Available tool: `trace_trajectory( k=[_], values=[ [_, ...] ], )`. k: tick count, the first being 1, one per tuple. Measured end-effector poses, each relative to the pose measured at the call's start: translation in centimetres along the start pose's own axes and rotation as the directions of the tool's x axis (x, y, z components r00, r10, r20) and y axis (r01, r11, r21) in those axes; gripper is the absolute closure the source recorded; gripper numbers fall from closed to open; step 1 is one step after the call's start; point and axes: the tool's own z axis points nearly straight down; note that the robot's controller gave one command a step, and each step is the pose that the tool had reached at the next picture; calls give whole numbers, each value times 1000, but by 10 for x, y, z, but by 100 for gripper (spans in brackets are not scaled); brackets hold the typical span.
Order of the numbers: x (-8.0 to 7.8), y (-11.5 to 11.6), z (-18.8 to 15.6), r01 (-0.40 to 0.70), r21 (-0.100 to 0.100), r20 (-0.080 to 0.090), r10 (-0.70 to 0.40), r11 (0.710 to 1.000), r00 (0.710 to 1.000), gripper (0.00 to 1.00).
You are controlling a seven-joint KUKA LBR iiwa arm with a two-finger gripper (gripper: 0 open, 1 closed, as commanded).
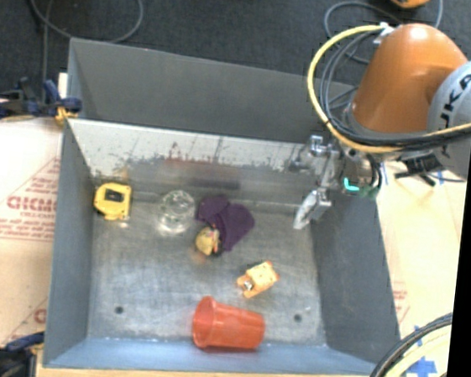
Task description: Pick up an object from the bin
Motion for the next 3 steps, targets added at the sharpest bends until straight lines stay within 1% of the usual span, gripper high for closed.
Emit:
trace_trajectory(
  k=[1,2,3],
  values=[
    [-1,0,-5,1,2,8,-1,1000,1000,0],
    [19,2,38,-51,0,13,51,999,999,0],
    [16,43,55,-47,3,3,47,999,999,0]
  ],
)
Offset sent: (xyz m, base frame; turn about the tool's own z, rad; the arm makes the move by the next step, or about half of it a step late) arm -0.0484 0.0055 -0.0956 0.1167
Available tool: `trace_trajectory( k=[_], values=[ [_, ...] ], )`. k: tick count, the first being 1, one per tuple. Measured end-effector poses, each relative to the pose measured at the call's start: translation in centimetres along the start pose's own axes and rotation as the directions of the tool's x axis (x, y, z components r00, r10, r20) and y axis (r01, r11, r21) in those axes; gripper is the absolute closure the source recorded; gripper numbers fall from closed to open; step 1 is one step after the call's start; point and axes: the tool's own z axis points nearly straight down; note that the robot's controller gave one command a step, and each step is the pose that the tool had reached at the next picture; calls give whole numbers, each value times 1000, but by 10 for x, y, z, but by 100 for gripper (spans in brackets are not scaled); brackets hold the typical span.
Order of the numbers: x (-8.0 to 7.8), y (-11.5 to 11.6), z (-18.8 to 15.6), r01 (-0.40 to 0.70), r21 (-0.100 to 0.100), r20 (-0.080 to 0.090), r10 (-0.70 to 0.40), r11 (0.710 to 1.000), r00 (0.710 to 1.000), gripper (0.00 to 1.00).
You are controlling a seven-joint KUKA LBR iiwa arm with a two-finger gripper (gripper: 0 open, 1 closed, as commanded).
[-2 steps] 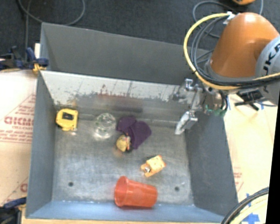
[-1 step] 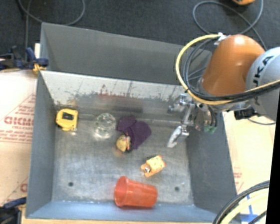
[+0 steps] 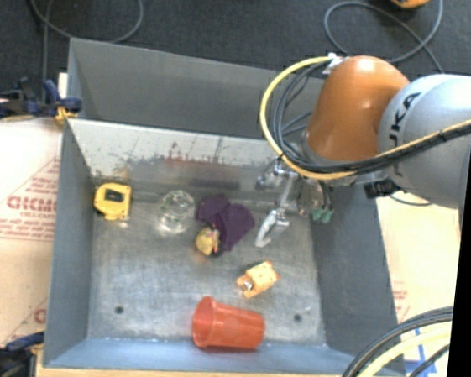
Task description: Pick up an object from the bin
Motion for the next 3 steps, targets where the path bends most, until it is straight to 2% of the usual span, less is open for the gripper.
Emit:
trace_trajectory(
  k=[1,2,3],
  values=[
    [33,17,2,103,-4,5,-103,995,995,0],
    [-2,40,-20,64,-3,3,-64,998,998,0],
    [-13,54,10,84,-2,17,-84,996,996,0]
  ],
)
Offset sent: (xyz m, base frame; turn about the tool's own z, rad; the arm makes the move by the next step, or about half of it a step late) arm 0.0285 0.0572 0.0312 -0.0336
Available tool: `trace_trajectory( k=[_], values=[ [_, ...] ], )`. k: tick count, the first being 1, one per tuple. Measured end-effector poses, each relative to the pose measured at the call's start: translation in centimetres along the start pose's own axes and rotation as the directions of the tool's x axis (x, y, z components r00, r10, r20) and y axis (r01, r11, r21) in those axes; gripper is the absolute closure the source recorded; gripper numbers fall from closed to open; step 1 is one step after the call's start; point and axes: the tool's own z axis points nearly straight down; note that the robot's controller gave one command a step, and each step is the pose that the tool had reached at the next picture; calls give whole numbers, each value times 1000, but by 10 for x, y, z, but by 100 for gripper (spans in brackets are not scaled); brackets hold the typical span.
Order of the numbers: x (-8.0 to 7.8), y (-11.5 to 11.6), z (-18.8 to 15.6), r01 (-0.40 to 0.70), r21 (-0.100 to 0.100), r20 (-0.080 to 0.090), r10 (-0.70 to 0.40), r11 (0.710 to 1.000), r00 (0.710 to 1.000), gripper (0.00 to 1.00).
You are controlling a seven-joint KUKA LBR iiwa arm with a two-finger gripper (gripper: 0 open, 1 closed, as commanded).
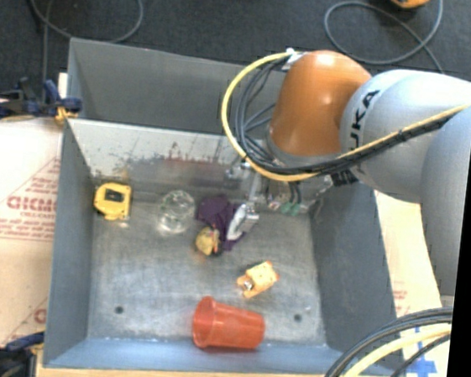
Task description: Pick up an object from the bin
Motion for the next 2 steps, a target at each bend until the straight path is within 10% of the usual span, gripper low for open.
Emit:
trace_trajectory(
  k=[1,2],
  values=[
    [3,8,71,-61,0,-11,61,998,998,0],
    [6,5,82,-152,2,-9,152,988,988,100]
  ],
)
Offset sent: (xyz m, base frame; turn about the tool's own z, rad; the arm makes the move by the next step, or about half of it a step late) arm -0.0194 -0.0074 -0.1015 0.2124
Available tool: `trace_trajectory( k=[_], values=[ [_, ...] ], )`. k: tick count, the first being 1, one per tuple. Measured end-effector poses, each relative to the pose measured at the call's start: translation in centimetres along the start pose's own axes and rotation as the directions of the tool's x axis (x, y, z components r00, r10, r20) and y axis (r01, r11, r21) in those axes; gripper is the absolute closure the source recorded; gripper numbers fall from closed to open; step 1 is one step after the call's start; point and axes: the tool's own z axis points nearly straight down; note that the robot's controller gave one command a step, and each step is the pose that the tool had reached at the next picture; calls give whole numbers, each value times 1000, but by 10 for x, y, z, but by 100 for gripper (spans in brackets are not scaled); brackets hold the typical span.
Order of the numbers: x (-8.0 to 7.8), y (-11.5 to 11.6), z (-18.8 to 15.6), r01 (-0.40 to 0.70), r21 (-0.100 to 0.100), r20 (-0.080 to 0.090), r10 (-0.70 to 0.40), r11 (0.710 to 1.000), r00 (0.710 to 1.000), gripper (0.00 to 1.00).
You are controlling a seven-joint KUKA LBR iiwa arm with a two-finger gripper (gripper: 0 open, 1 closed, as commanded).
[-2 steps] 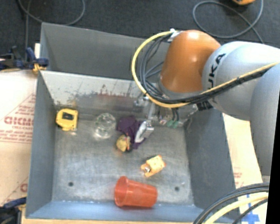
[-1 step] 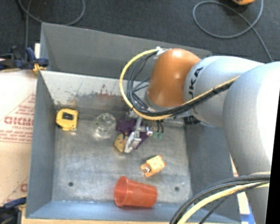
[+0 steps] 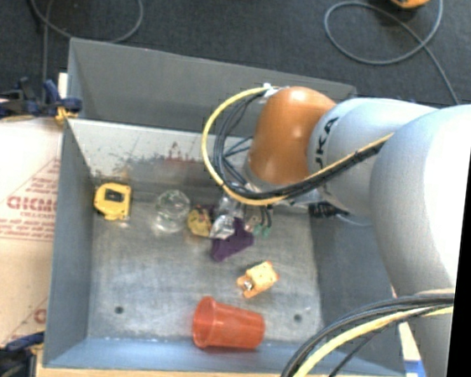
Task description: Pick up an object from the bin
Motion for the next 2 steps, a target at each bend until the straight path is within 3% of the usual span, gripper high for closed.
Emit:
trace_trajectory(
  k=[1,2],
  values=[
    [0,0,0,0,0,0,0,1000,1000,100],
    [-7,-2,-34,-21,0,-7,21,1000,1000,100]
  ],
)
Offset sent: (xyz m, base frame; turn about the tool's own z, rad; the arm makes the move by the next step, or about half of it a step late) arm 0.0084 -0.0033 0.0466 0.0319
